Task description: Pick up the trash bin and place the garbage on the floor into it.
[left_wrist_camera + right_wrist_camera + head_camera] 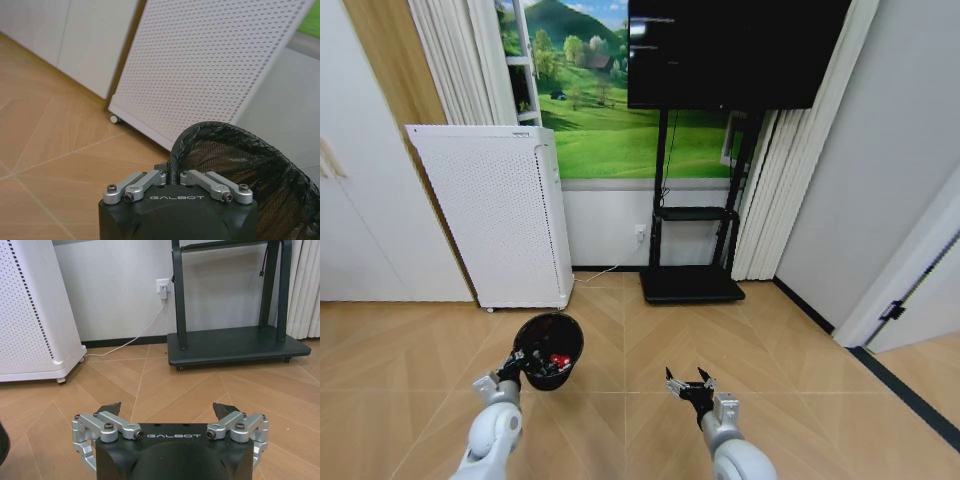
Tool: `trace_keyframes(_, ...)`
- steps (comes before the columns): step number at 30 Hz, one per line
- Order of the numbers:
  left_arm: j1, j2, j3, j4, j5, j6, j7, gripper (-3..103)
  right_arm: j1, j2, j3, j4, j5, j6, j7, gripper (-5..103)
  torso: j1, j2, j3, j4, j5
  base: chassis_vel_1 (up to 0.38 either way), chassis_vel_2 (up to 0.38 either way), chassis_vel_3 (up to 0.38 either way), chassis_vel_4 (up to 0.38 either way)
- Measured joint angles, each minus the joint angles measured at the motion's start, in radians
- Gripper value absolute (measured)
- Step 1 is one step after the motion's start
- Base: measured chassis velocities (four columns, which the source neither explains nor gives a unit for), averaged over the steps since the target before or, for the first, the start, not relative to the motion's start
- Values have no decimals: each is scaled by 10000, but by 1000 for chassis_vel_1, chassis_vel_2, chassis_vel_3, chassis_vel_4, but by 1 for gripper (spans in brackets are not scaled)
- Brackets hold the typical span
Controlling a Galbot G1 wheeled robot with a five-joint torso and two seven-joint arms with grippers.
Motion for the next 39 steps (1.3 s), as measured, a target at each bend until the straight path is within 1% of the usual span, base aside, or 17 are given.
trace_keyframes(4, 44, -1, -223, 142, -299, 0, -3, 7, 2, 0, 6, -20, 0, -3, 8, 100, 0, 0, 0, -1, 0, 0, 0, 0, 0)
trace_keyframes(6, 64, -76, -838, 639, -1335, 46, -149, 7, 14, 1, 32, -98, 6, -9, 29, 100, 0, 0, 0, -2, 0, 0, 0, 0, 0)
trace_keyframes(7, 64, -76, -838, 639, -1335, 46, -149, 7, 14, 1, 32, -98, 6, -9, 29, 100, 0, 0, 0, -2, 0, 0, 0, 0, 0)
trace_keyframes(9, -40, -133, -1242, 1334, -1998, 37, -147, 7, 57, -26, 40, -158, 34, -14, 69, 100, 0, 0, 0, -1, 0, 0, 0, 0, 0)
trace_keyframes(10, -40, -133, -1242, 1334, -1998, 37, -147, 7, 57, -26, 40, -158, 34, -14, 69, 100, 0, 0, 0, -1, 0, 0, 0, 0, 0)
trace_keyframes(12, -158, -93, -1386, 1734, -2483, 25, -116, 7, 87, -52, 38, -184, 82, -21, 116, 100, 0, 0, 0, -1, -1, 0, 0, 0, 0)
trace_keyframes(13, -158, -93, -1386, 1734, -2483, 25, -116, 7, 87, -52, 38, -184, 82, -21, 116, 100, 0, 0, 0, -1, -1, 0, 0, 0, 0)
trace_keyframes(14, -245, -47, -1457, 1927, -2783, 25, -113, 7, 95, -60, 36, -203, 95, -22, 133, 100, 0, 0, 0, -1, -1, 0, 0, 0, 0)
trace_keyframes(15, -245, -47, -1457, 1927, -2783, 25, -113, 7, 95, -60, 36, -203, 95, -22, 133, 100, 0, 0, 0, -1, -1, 0, 0, 0, 0)
trace_keyframes(17, -473, 39, -1567, 2254, -3128, 18, -132, 7, 103, -63, 24, -251, 100, -23, 139, 100, 0, 0, 0, -2, 1, 0, 0, 0, 0)
trace_keyframes(18, -473, 39, -1567, 2254, -3128, 18, -132, 7, 103, -63, 24, -251, 100, -23, 139, 100, 0, 0, 0, -2, 1, 0, 0, 0, 0)
trace_keyframes(21, -706, 144, -1620, 2544, -3530, 12, -251, 7, 102, -54, 11, -284, 100, -19, 141, 100, 0, -1, 0, -2, 1, 0, 0, 0, 0)
trace_keyframes(25, -925, 239, -1631, 2898, -3762, 8, -426, 7, 96, -58, 8, -310, 99, 10, 141, 100, 0, 0, 0, -1, 0, 0, 0, 0, 0)
trace_keyframes(29, -1121, 298, -1622, 3187, -3763, -42, -492, 7, 96, -59, -3, -317, 99, 26, 139, 100, 0, 0, 0, -1, 1, 0, 0, 0, 0)
trace_keyframes(31, -1383, 338, -1578, 3518, -3658, -104, -612, 7, 100, -58, -20, -331, 99, 54, 129, 100, 0, 0, 0, -2, 1, 0, 0, 0, 0)
trace_keyframes(39, -1700, 376, -1507, 3953, -3430, -150, -673, 7, 75, -50, -29, -379, 67, 178, 52, 100, 0, -1, 0, -1, 1, 0, 0, 0, 0)
